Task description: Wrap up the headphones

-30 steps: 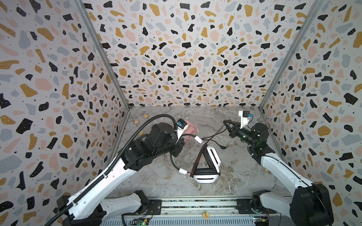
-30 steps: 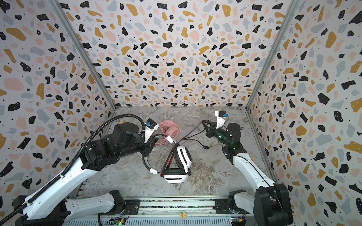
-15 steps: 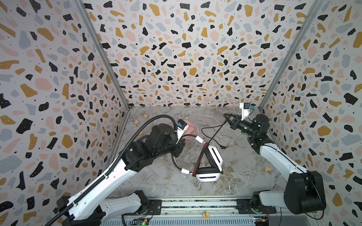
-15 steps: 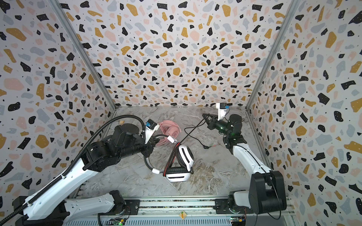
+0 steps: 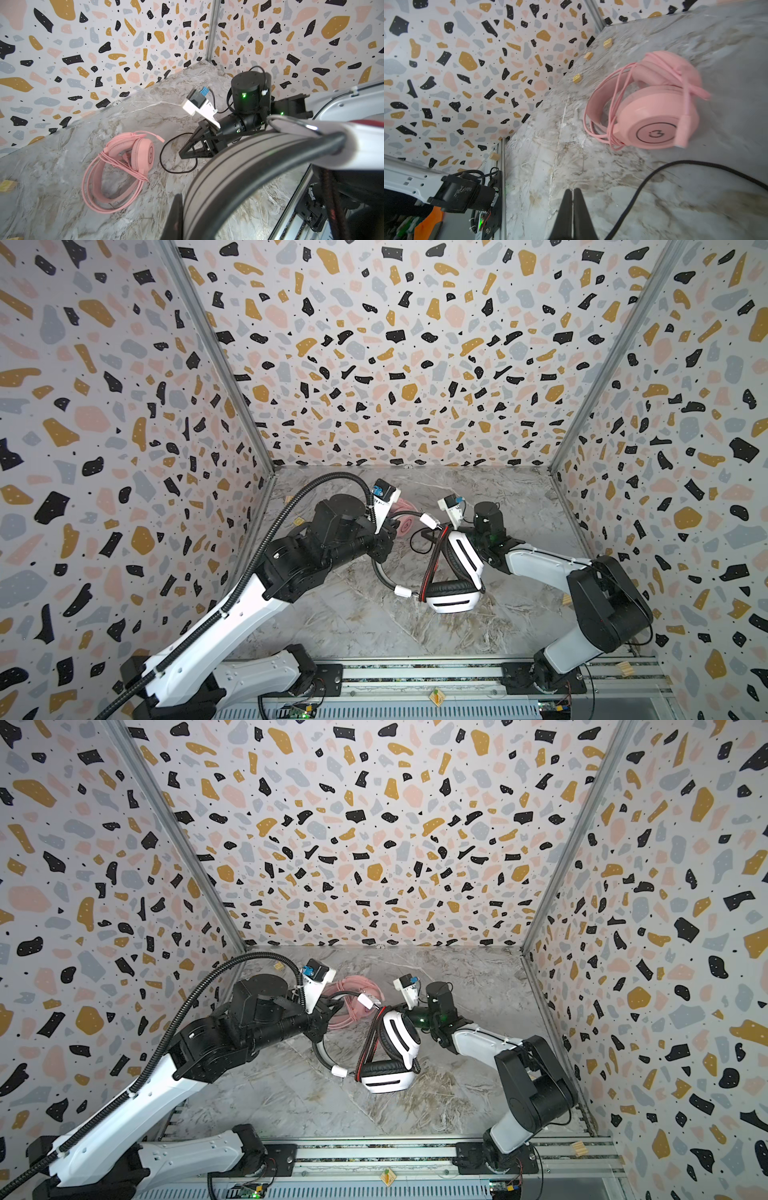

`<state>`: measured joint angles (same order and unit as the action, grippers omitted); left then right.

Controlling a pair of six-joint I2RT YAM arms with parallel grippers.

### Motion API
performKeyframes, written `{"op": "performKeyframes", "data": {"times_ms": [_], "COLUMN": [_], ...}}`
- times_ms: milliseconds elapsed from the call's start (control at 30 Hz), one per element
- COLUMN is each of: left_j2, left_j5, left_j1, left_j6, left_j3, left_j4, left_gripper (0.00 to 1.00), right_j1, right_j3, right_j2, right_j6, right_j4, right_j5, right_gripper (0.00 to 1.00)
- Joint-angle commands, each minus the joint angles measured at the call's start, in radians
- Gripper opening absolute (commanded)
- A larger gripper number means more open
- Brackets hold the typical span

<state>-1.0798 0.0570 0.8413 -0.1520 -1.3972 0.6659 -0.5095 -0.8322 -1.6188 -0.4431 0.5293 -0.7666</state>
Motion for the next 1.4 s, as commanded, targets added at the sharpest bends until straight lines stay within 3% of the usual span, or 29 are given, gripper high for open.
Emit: {"op": "performKeyframes", "data": {"times_ms": [0, 200, 333, 533, 600, 667, 833, 933, 1033, 1267, 1367], "left_j2": [0.016, -0.006, -0.014, -0.021, -0.026, -0.03, -0.046, -0.057, -0.087, -0.146, -0.164], "left_j5": [-0.056, -0.024, -0.051, -0.095, -0.13, -0.175, -0.182, -0.089, 0.086, 0.556, 0.684], "left_j1": [0.005, -0.015, -0.045, -0.116, -0.168, -0.228, -0.371, -0.45, -0.487, -0.504, -0.507], "left_j6": [-0.073, -0.081, -0.104, -0.136, -0.153, -0.178, -0.241, -0.307, -0.351, -0.425, -0.457], "left_j3": [-0.126, -0.167, -0.163, -0.157, -0.149, -0.135, -0.07, -0.017, 0.004, 0.078, 0.103], "left_j4": [-0.23, -0.243, -0.273, -0.305, -0.323, -0.351, -0.432, -0.474, -0.459, -0.45, -0.453], "left_gripper": [0.0, 0.0, 0.0, 0.0, 0.0, 0.0, 0.0, 0.0, 0.0, 0.0, 0.0], "right_j1": [-0.017, -0.043, -0.056, -0.072, -0.08, -0.083, -0.084, -0.086, -0.104, -0.183, -0.211], "right_j3": [-0.019, -0.016, -0.061, -0.088, -0.077, -0.049, 0.069, 0.148, 0.23, 0.343, 0.342], "right_j2": [-0.084, -0.25, -0.36, -0.412, -0.403, -0.381, -0.282, -0.189, -0.064, 0.329, 0.49], "right_j6": [-0.024, -0.274, -0.36, -0.38, -0.368, -0.356, -0.316, -0.276, -0.199, 0.023, 0.063], "right_j4": [0.073, 0.446, 0.569, 0.607, 0.6, 0.596, 0.569, 0.511, 0.381, -0.131, -0.319], "right_j5": [0.009, -0.067, -0.098, -0.092, -0.083, -0.073, -0.026, -0.006, 0.036, 0.245, 0.318], "right_gripper": [0.08, 0.14, 0.17, 0.18, 0.13, 0.02, 0.0, 0.0, 0.0, 0.0, 0.0]}}
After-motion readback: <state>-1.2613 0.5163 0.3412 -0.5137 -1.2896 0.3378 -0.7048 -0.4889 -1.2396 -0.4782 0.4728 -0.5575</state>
